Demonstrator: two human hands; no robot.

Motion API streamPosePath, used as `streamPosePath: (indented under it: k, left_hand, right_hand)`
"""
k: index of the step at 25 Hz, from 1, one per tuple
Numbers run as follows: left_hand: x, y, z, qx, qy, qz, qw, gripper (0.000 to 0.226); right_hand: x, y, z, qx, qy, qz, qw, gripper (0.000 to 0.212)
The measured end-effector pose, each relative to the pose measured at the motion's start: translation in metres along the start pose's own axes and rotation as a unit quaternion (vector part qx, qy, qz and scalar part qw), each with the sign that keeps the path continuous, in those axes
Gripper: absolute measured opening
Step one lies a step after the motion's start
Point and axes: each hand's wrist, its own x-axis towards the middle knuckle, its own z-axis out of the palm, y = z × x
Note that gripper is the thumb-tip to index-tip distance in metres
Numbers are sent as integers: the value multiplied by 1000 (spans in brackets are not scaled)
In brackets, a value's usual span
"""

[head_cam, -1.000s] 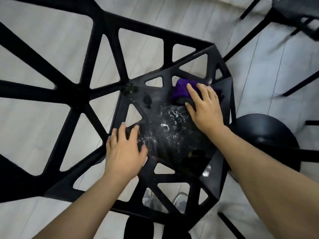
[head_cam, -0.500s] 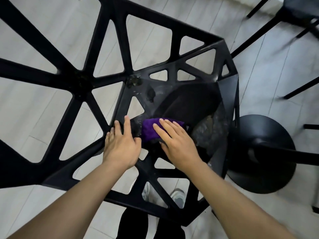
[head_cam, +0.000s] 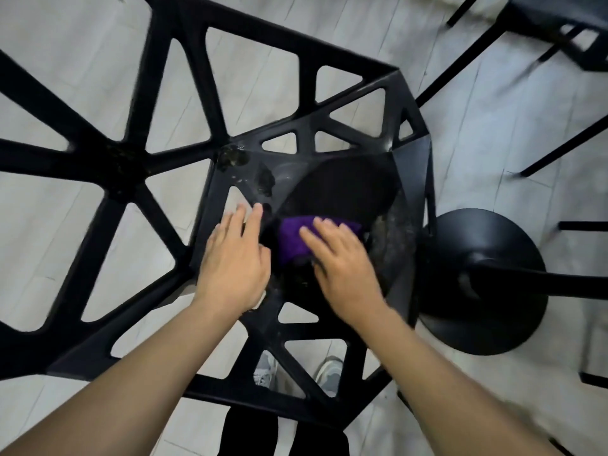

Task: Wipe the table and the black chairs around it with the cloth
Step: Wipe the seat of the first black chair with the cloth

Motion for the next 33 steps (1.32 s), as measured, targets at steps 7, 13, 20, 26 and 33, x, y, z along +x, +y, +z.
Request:
streamPosePath:
  k: [7,13,20,26,33]
  left_hand:
    - [32,44,34,-34,-67,133,988,63]
    - [43,29,43,-2,-124,164,979,72]
    - [49,24,37,-6,-148,170,974,72]
    - [48,27,45,-29,-121,165,979,72]
    - [45,30,48,-35,-132,151,979,77]
  right_hand:
    - [10,63,-43,-66,55,111,990,64]
    - [67,96,-55,-17,70,160,984,61]
    - [-85,-11,-29,18,36,189,981,65]
    - [-10,43,-41,3,68,203,977,65]
    - [80,108,-60,34,104,224,968,60]
